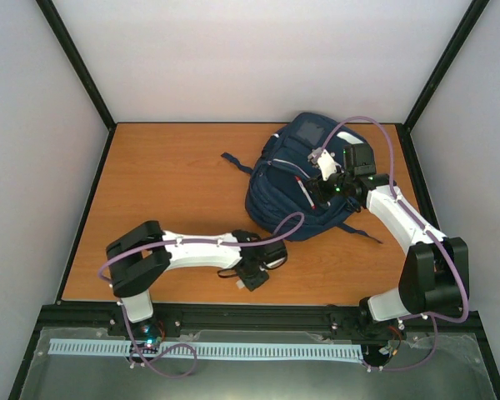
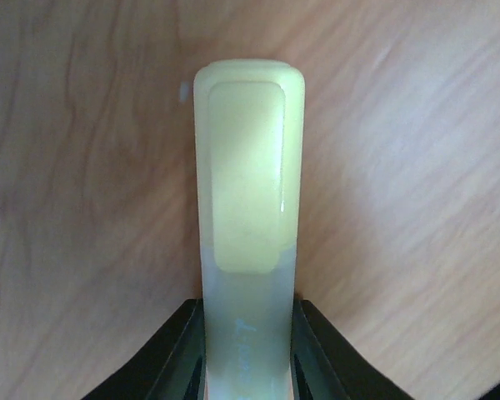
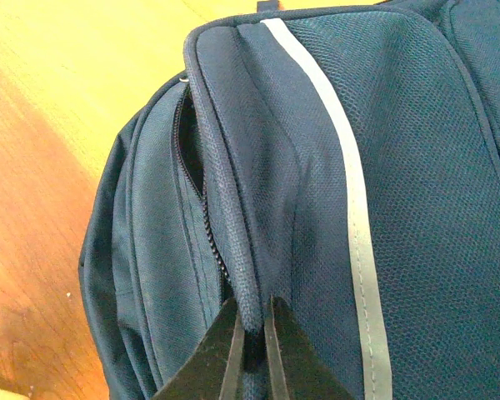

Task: Pack the student bag
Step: Move the stationery to the center of the board, then pick up the stationery from the center of the board.

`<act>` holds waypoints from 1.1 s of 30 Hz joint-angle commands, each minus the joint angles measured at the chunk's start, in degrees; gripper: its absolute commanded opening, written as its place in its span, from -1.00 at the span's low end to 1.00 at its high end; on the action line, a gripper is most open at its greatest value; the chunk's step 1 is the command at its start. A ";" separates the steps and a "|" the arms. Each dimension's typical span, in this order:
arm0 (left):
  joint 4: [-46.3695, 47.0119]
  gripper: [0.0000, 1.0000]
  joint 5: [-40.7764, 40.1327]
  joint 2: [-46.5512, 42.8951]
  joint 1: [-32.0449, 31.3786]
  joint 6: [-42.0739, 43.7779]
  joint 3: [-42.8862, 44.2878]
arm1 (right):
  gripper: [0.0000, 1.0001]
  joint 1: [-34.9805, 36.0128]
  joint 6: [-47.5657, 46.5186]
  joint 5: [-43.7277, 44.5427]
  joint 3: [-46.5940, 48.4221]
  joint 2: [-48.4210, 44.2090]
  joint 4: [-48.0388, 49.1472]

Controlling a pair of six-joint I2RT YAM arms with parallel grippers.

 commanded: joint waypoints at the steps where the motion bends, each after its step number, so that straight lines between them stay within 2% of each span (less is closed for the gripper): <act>1: -3.82 -0.39 0.99 -4.79 -0.44 -4.93 -4.16 | -0.94 -0.26 -0.18 -2.80 0.33 -1.77 0.40; 2: -4.08 -0.35 1.10 -5.50 -0.46 -5.41 -4.67 | -0.94 -0.26 -0.17 -2.82 0.25 -1.68 0.37; 6: -5.20 0.08 0.34 -6.53 -0.48 -5.92 -3.94 | -0.95 -0.26 -0.02 -2.93 0.32 -1.72 0.41; 10: -5.76 0.15 -0.65 -4.88 -0.41 -4.81 -0.67 | -0.94 -0.26 0.07 -2.89 0.33 -1.84 0.29; 14: -6.28 0.10 -1.82 -1.75 -0.42 -3.52 3.07 | -0.94 -0.27 0.19 -2.87 0.32 -2.08 0.34; 22: -6.55 -0.18 -0.77 2.96 -0.45 -2.17 5.62 | -0.94 -0.52 0.17 -3.01 0.19 -2.30 0.27; 29: -6.93 -0.41 -0.20 3.07 -0.43 -2.35 4.87 | -0.95 -0.57 0.08 -3.26 0.32 -2.01 0.28; 33: -7.83 -0.51 -0.78 0.26 -0.43 -2.78 5.65 | -0.94 -0.55 0.16 -3.22 0.21 -2.27 0.30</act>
